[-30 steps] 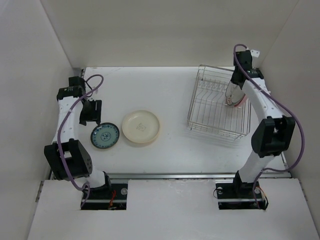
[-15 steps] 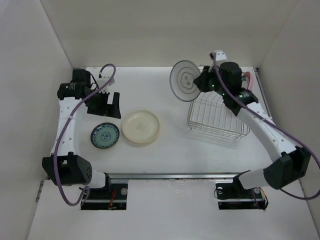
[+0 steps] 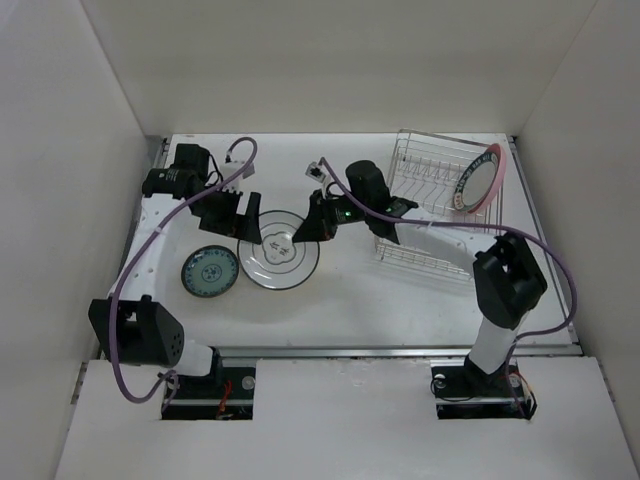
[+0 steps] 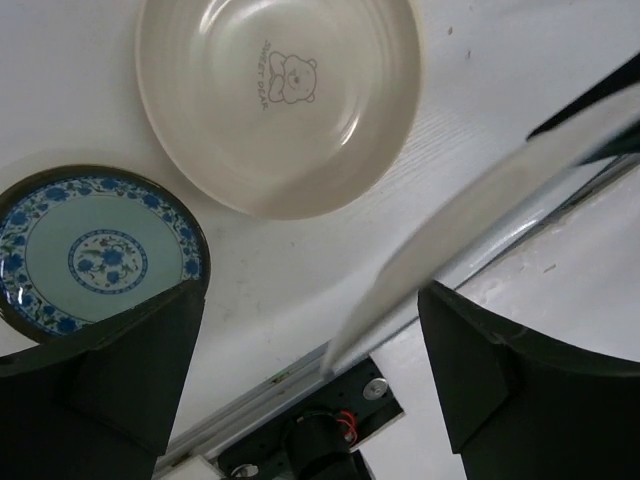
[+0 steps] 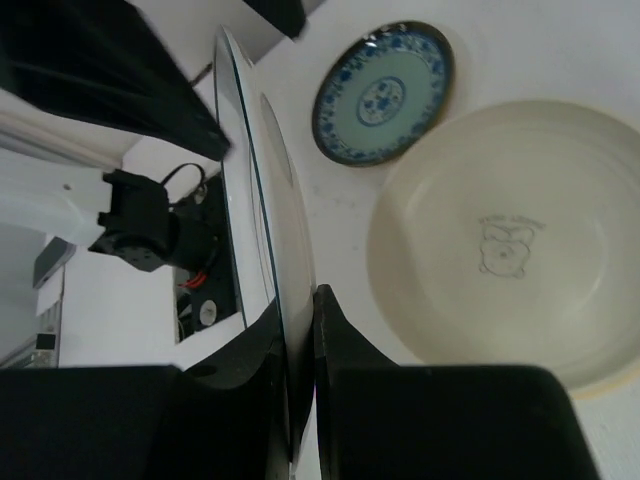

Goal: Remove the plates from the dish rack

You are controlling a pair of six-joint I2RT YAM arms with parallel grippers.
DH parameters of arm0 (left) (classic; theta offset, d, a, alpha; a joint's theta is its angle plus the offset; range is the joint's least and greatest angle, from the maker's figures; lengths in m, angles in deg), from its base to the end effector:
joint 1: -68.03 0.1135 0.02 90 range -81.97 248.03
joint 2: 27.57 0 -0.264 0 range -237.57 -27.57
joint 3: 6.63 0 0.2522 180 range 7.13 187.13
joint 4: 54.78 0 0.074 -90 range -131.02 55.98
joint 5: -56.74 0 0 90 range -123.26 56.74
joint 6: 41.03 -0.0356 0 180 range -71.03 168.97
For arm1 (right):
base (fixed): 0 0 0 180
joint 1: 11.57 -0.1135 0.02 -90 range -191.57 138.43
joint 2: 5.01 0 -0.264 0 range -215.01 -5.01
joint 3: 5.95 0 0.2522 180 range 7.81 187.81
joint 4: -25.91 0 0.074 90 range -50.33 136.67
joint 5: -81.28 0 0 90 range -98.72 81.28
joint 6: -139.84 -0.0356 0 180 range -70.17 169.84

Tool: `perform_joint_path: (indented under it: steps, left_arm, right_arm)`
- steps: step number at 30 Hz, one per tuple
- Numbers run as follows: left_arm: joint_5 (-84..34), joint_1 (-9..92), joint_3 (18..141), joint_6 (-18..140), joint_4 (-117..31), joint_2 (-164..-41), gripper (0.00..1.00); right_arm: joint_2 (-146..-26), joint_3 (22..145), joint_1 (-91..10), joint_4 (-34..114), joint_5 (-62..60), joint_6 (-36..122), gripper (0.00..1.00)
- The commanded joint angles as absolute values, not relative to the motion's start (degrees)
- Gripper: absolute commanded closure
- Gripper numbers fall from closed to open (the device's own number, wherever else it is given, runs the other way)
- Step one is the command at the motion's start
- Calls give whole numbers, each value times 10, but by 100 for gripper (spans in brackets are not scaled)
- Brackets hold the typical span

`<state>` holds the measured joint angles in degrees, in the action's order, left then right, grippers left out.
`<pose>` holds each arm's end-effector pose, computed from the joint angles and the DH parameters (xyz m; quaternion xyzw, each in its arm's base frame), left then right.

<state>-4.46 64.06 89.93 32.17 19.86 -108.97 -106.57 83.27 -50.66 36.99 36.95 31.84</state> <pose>0.2755 -0.0363 0.3499 0.2328 0.9073 -0.2099 0.2801 0.3022 0.2783 0.2789 -0.3504 0.7184 0.5267 0.2894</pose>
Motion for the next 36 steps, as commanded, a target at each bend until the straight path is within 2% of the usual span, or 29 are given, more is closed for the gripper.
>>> perform_joint_path:
  steps: [1,4,5,9,11,12,13,14,15,17,21,27,36]
  left_arm:
    - [-50,637,889,321,195,-1107,16]
    - [-28,632,894,315,213,-1115,37]
    - [-22,632,894,308,219,-1115,55]
    - [-8,632,907,301,242,-1115,100]
    - [-14,632,915,301,242,-1115,100]
    - [-14,632,923,301,247,-1115,100]
    - [-23,632,930,309,247,-1115,100]
    - [-35,632,930,321,239,-1115,100]
    - [-41,632,930,329,231,-1110,100]
    - [-49,649,936,346,206,-1110,100]
    - [-38,706,968,379,183,-1135,100]
    - [31,830,1014,449,127,-1243,100]
    - [5,863,1125,547,67,-1450,100]
  right_arm:
    - [-1071,881,-509,264,430,296,100]
    - [-1090,893,-509,254,437,284,100]
    - [-1090,898,-515,253,437,278,100]
    - [-1095,898,-515,248,437,278,100]
    - [-1095,898,-515,253,429,278,99]
    - [-1095,903,-515,253,429,278,93]
    - [-1100,903,-515,260,423,278,71]
    - [-1100,903,-515,260,423,278,61]
    - [-1100,909,-515,267,416,278,54]
    - [-1100,910,-515,281,400,273,45]
    - [-1077,910,-488,301,351,260,37]
    - [-1002,839,-421,314,309,248,35]
    - [-905,782,-387,377,264,284,35]
